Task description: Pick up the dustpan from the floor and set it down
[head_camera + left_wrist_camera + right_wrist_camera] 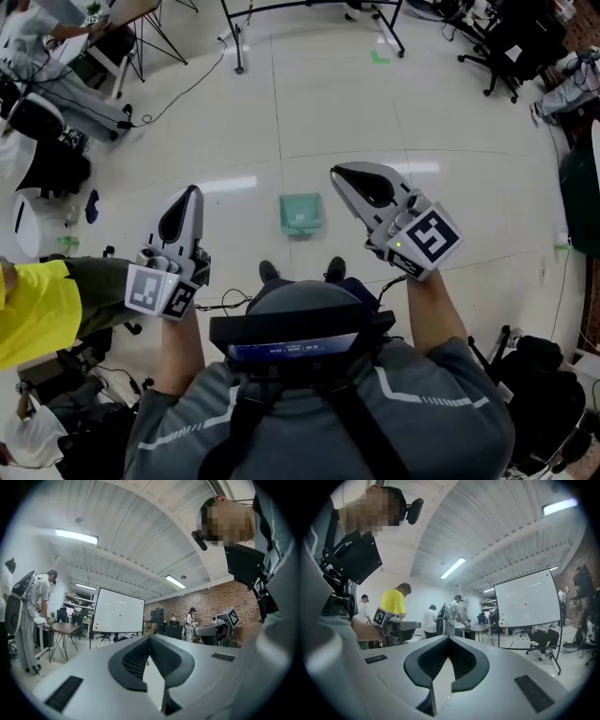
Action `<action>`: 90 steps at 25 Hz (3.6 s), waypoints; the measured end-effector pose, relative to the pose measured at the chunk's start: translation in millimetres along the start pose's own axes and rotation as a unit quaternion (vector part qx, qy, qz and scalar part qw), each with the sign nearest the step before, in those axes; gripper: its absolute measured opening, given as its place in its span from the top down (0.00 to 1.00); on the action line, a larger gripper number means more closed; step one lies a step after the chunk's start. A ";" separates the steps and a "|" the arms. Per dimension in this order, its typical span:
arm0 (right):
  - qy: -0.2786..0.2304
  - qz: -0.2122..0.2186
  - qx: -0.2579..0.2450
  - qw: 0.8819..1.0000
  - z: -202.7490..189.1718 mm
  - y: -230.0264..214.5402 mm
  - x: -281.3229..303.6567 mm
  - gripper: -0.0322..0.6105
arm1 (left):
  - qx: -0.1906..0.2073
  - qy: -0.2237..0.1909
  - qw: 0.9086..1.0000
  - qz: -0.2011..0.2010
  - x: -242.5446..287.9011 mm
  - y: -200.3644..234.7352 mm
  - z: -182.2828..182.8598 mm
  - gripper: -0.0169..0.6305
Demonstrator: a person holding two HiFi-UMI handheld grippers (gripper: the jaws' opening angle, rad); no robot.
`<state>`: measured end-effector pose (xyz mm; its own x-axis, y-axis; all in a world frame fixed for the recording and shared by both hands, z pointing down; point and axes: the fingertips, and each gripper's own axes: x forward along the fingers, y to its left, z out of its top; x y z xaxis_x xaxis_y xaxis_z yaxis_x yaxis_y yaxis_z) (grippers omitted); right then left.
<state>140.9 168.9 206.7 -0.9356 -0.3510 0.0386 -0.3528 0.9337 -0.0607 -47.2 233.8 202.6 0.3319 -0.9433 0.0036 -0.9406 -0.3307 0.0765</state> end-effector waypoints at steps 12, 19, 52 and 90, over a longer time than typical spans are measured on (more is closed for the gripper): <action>0.030 0.029 -0.017 0.999 4.7 22.3 54.7 0.86 | -0.009 0.004 0.999 -0.034 7.9 48.9 1.3 0.95; 0.117 0.094 -0.006 0.989 -122.3 -26.4 108.4 0.73 | -0.048 0.071 0.995 -0.051 74.7 82.1 -123.0 0.95; 0.358 0.219 -0.088 0.903 -626.6 -11.8 137.1 0.62 | -0.133 0.254 0.956 -0.059 80.4 82.4 -584.4 0.91; 0.139 0.157 -0.058 0.976 -25.9 -12.5 121.6 0.70 | -0.082 0.033 0.990 -0.107 106.1 53.6 -22.2 0.95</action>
<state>32.0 116.4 238.0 -0.9512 -0.0291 0.3071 -0.0307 0.9995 -0.0003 -60.8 116.6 229.3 0.5319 -0.8461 0.0354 -0.8257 -0.5089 0.2434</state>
